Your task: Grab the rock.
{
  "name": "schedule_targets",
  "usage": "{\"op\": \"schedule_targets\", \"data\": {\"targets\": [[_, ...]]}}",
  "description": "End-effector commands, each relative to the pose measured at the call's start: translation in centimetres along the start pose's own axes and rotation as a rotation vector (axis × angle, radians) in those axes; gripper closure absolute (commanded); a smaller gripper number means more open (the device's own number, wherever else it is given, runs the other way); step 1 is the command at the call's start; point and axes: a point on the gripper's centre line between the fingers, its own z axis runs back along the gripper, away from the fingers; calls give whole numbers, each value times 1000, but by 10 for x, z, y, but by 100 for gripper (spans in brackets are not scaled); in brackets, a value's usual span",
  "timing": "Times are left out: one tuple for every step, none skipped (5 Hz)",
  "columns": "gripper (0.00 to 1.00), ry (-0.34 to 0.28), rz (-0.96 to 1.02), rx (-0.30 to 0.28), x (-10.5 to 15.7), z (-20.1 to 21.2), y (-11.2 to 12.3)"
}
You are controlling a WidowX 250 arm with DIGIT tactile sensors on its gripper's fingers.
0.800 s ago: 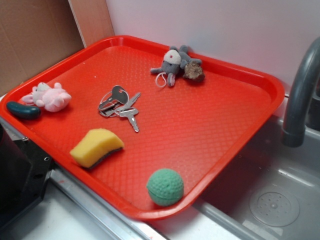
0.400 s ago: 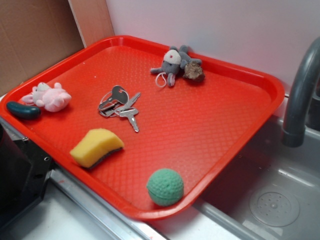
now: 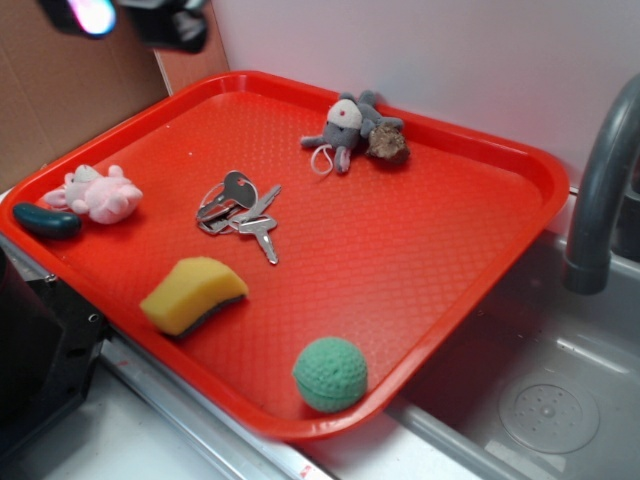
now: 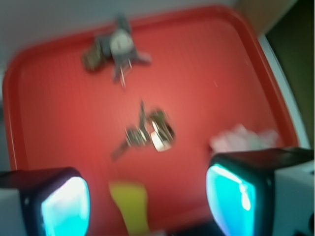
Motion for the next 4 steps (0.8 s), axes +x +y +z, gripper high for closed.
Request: {"op": "schedule_targets", "data": {"targets": [[0, -76, -16, -11, 20, -3, -10], [0, -76, -16, -11, 20, -3, -10], [0, -38, -158, -3, 58, -43, -20], [0, -53, -286, 57, 89, -70, -39]]}}
